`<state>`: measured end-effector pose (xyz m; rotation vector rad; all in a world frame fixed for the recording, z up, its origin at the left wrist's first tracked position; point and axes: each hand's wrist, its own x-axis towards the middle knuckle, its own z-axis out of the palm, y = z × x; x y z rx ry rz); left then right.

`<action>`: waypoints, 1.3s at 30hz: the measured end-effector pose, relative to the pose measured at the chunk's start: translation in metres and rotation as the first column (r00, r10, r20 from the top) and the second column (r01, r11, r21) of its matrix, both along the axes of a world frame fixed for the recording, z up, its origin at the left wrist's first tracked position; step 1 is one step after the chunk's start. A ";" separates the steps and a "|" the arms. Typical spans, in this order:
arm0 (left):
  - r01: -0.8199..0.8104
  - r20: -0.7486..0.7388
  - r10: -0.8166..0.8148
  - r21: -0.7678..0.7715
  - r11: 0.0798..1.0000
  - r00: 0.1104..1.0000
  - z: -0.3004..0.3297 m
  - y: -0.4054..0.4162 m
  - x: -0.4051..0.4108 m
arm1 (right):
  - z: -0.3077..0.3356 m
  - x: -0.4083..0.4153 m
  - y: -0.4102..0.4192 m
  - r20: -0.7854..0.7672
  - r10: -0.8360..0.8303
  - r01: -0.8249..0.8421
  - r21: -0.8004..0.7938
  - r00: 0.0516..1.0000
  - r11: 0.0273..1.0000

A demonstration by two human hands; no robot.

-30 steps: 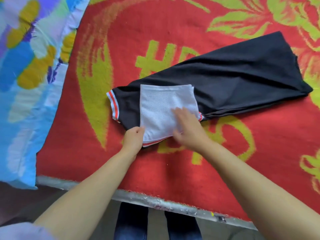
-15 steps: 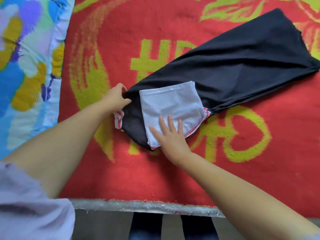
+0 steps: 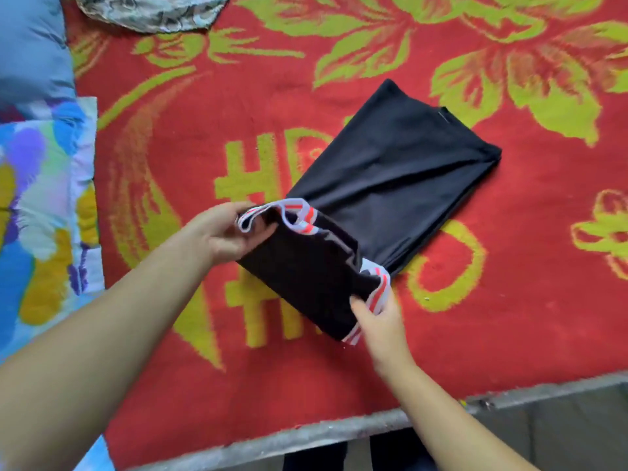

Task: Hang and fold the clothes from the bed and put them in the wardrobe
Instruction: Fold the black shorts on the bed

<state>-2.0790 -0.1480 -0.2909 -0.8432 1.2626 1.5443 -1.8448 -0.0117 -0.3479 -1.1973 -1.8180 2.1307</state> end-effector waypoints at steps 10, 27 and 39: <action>0.024 -0.575 -0.396 -0.547 0.837 0.716 -0.073 0.072 0.006 | -0.046 -0.048 0.081 0.217 -0.120 0.116 0.031 0.969 0.993; 0.417 -0.306 -0.854 -0.771 0.481 0.421 -0.096 0.018 0.105 | -0.011 -0.003 0.106 0.574 0.195 -0.374 0.212 0.796 0.903; 0.049 -0.234 -0.716 -0.962 0.269 -0.658 -0.102 0.012 0.122 | -0.023 0.013 0.058 0.673 0.321 -0.718 0.695 0.667 0.036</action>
